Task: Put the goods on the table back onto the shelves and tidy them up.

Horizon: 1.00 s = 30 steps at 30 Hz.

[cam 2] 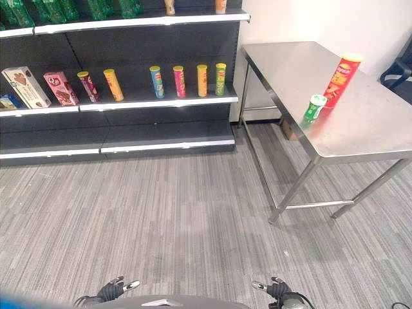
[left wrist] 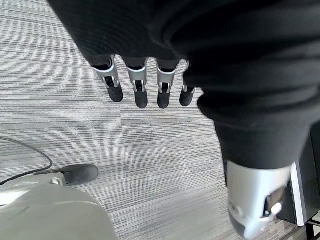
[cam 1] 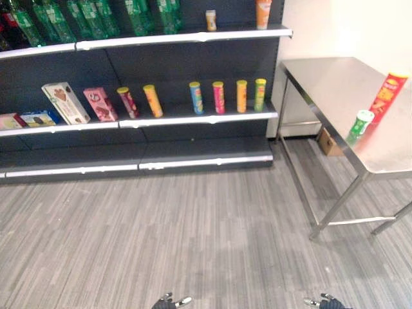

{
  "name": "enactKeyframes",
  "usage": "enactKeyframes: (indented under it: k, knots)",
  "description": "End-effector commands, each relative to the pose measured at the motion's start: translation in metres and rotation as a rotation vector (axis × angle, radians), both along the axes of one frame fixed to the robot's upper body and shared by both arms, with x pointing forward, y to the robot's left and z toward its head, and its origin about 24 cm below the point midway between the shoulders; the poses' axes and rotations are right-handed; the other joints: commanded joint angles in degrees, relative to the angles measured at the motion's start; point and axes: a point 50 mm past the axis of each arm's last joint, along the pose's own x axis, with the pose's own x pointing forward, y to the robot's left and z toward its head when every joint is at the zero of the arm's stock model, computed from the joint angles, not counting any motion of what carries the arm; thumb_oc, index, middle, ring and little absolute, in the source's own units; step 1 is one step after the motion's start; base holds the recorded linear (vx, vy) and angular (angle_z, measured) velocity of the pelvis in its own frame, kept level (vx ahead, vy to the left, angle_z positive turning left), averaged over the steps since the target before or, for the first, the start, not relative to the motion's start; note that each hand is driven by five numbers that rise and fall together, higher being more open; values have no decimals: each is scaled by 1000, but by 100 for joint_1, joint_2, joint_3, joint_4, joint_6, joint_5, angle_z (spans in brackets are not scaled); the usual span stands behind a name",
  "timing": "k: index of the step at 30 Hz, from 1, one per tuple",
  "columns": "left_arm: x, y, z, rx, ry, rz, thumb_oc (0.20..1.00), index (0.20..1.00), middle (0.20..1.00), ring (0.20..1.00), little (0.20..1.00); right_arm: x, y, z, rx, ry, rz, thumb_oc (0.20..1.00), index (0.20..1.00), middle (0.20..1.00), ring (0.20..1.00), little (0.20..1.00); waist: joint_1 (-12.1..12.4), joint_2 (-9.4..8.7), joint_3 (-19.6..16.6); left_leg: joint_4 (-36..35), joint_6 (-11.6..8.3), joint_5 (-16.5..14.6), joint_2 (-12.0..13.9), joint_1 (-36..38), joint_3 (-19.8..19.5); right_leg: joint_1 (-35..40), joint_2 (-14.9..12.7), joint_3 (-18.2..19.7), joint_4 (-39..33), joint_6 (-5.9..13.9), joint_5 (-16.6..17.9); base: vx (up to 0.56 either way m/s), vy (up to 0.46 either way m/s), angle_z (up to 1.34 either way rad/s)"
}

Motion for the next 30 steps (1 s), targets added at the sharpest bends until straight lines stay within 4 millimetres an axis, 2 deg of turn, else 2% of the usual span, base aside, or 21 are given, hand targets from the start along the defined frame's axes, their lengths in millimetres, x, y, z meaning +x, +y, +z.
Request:
enactKeyframes:
  k: [1,15,16,17,18,19,20,22,23,25,27,28,29,30]
  knots:
    - [14,11,3,48,1,-31,1000,1000,1000,1000,1000,11,-1,2,-29,-5,59,1000,1000,1000,1000,1000,-75,-336,-20,67,-287,-306,159,-76,-128,-21,-694,7,316,692,-432,0,0,0]
    - [15,13,4,50,4,-38,1000,1000,1000,1000,1000,10,0,1,-22,1,57,1000,1000,1000,1000,1000,-107,-361,46,199,-343,-340,256,-149,-117,-127,-587,51,465,619,-526,4,-24,0]
    - [16,13,4,51,1,-35,1000,1000,1000,1000,1000,12,0,2,-22,-4,63,1000,1000,1000,1000,1000,-105,-384,84,396,-365,-378,278,-254,-126,-172,-564,67,524,589,-550,-43,-163,-1]
    - [21,15,6,46,-23,-18,1000,1000,1000,1000,1000,17,1,3,-18,-22,73,1000,1000,1000,1000,1000,-79,-465,201,1128,-454,-507,302,-696,-165,-298,-501,94,631,491,-616,-47,-134,0]
    - [21,15,6,46,-23,-18,1000,1000,1000,1000,1000,17,1,3,-18,-22,73,1000,1000,1000,1000,1000,-80,-465,199,1131,-454,-508,302,-700,-166,-301,-501,93,631,491,-616,-95,-201,-1]
    - [28,16,9,40,-52,-4,1000,1000,1000,1000,1000,20,-1,5,-22,-36,77,1000,1000,1000,1000,1000,-1,-531,402,1888,-505,-420,291,-1111,-247,-268,-435,104,644,354,-668,-112,-170,-1]
    - [34,17,11,33,-79,5,1000,1000,1000,1000,1000,22,-3,6,-28,-47,79,1000,1000,1000,1000,1000,30,-546,551,2626,-533,-217,298,-1595,-402,-250,-379,82,665,253,-679,-170,-235,1]
    - [46,15,15,19,-126,24,1000,1000,1000,1000,1000,28,-8,10,-42,-72,84,1000,1000,1000,1000,1000,96,-542,895,3744,-524,428,195,-2334,-727,-180,-268,71,692,89,-701,-109,-182,29]
    - [45,16,15,25,-118,25,1000,1000,1000,1000,1000,28,-11,11,-53,-66,76,1000,1000,1000,1000,1000,66,-548,955,4026,-487,480,172,-2579,-725,-147,-234,43,668,55,-753,34,-122,33]
    - [40,13,12,13,-101,44,1000,1000,1000,1000,1000,22,-12,9,-51,-44,62,1000,1000,1000,1000,1000,63,-514,918,3767,-477,414,203,-2777,-646,-59,-216,3,613,43,-871,179,-37,14]
    - [34,11,10,11,-81,41,1000,1000,1000,1000,1000,22,-12,9,-47,-46,58,1000,1000,1000,1000,1000,121,-521,827,2914,-477,293,166,-2875,-520,65,-212,61,466,93,-947,304,29,17]
    - [33,10,9,12,-79,37,1000,1000,1000,1000,1000,23,-12,9,-47,-50,57,1000,1000,1000,1000,1000,173,-484,778,2314,-519,439,163,-2914,-523,129,-177,93,387,128,-985,216,37,9]
    - [33,10,9,12,-78,37,1000,1000,1000,1000,1000,23,-12,9,-47,-50,57,1000,1000,1000,1000,1000,186,-506,798,2264,-517,456,150,-2858,-500,160,-200,104,378,130,-988,356,119,6]
    - [33,11,9,15,-78,34,1000,1000,1000,1000,1000,26,-11,9,-51,-53,68,1000,1000,1000,1000,1000,292,-387,707,1054,-592,904,208,-2927,-601,317,-91,215,271,183,-1095,374,129,-6]
